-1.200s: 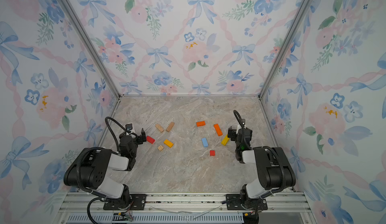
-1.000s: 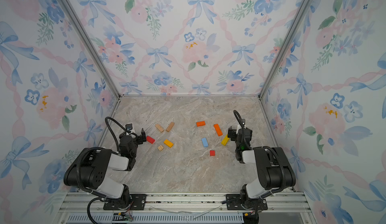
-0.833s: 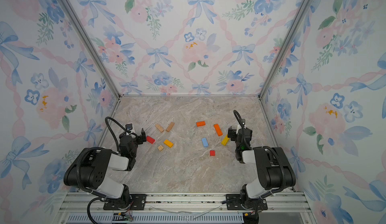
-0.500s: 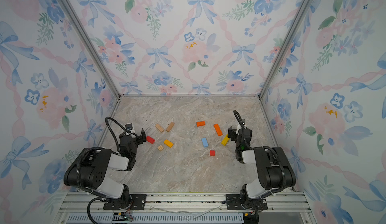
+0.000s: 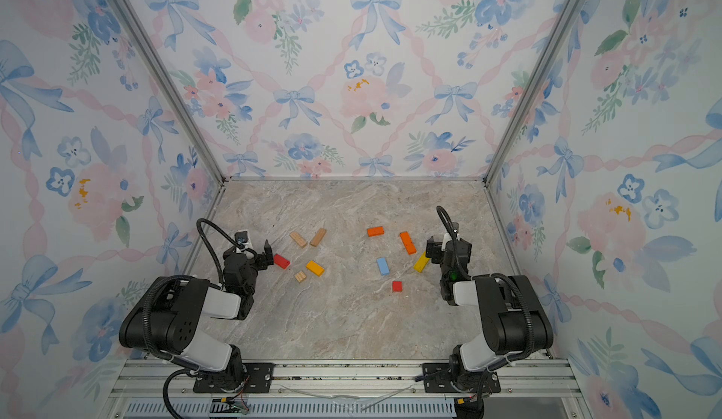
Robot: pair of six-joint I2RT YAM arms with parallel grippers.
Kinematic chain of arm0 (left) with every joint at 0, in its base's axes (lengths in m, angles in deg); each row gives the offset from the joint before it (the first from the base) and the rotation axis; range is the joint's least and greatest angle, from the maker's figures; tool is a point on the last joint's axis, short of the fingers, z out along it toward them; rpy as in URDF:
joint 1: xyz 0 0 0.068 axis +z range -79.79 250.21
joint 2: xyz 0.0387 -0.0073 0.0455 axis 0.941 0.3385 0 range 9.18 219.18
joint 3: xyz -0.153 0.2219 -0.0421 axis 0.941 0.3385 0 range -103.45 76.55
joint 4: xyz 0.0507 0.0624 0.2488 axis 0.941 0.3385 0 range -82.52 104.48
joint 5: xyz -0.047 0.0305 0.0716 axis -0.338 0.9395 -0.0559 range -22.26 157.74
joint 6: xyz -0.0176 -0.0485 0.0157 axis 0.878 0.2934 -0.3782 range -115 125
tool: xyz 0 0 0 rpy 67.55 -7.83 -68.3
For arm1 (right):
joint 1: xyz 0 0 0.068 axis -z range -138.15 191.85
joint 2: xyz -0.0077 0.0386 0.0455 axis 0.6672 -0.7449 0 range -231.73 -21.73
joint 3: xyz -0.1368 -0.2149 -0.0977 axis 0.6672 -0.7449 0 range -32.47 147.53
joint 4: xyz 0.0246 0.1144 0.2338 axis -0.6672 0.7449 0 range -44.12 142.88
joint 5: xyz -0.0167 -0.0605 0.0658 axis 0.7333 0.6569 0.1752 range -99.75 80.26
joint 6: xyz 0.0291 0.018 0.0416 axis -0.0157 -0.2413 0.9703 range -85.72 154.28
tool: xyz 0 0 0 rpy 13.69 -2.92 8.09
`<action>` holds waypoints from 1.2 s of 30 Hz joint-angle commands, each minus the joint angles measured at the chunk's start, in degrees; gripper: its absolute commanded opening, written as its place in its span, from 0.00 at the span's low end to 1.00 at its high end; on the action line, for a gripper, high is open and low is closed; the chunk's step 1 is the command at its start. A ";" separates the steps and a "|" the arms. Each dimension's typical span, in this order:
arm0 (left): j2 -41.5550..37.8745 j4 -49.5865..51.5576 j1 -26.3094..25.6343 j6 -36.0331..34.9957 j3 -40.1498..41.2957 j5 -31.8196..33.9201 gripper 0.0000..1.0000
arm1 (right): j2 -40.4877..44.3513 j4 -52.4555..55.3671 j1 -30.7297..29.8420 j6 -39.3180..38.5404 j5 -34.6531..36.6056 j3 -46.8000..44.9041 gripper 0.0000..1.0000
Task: Assemble the letter v with building blocks
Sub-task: Pick up the building block from the center of the board.
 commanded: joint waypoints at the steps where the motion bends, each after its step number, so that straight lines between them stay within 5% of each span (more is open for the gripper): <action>1: -0.78 -0.81 0.20 0.11 -0.76 -0.33 0.92 | 1.30 0.54 -0.67 0.38 1.30 0.56 0.96; 8: -12.05 29.11 -0.62 2.48 -13.03 0.52 0.84 | 12.35 15.17 -1.86 1.07 3.65 2.83 0.96; 17: -20.49 58.59 -3.70 12.36 -25.72 -5.39 0.80 | 27.34 52.51 -8.12 4.09 1.34 16.60 0.94; 26: -5.72 88.10 -8.03 17.98 -45.42 -13.67 0.67 | 22.84 70.74 -18.78 10.04 -0.25 32.30 0.89; 36: 5.05 91.34 -8.59 33.18 -47.75 -12.80 0.62 | 9.73 77.18 -27.03 16.21 -2.01 45.57 0.87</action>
